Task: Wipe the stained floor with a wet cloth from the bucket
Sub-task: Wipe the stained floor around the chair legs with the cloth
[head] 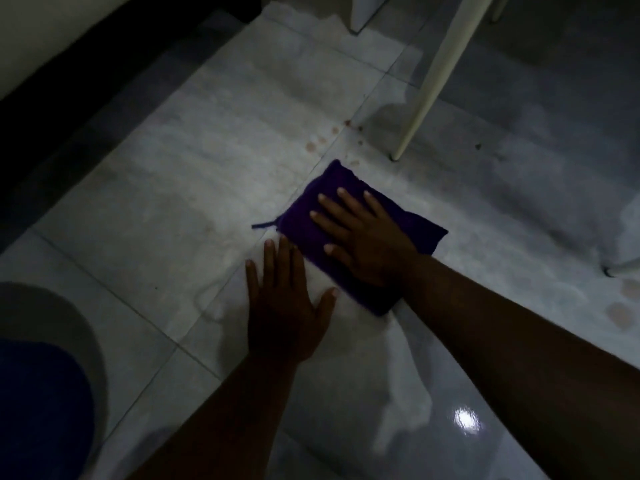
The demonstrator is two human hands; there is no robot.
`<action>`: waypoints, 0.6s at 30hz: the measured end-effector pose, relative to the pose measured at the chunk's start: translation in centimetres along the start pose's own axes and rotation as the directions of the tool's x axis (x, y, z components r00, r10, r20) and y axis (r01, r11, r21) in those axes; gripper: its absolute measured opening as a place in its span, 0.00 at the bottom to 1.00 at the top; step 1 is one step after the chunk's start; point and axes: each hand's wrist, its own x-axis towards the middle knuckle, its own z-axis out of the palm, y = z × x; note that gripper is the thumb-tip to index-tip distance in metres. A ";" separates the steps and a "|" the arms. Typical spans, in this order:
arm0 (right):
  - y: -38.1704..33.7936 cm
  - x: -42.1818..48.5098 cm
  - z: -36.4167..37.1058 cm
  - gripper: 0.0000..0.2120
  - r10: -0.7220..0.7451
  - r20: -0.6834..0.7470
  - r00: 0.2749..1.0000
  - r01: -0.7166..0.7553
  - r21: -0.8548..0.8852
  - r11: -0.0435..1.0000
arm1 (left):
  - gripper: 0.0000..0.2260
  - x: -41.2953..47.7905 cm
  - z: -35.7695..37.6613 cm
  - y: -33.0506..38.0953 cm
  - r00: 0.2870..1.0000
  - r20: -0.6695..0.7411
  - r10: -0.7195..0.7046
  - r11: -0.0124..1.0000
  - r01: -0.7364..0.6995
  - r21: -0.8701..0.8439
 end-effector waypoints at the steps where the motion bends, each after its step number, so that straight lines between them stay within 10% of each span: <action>1: 0.4 1.1 -0.4 0.30 -0.011 0.010 1.000 0.011 -0.005 1.000 | 0.39 0.1 0.0 0.0 1.000 0.008 -0.005 1.000 0.005 -0.002; 10: 6.0 11.9 -4.2 0.33 0.213 0.087 0.973 -0.215 0.019 0.976 | 0.40 0.3 -0.3 0.1 0.999 0.025 -0.024 0.999 0.025 -0.030; 18: 6.9 15.0 -5.4 0.36 0.598 0.158 0.786 -0.614 0.088 0.784 | 0.39 0.1 -0.2 0.0 1.000 0.001 -0.011 0.999 0.011 -0.046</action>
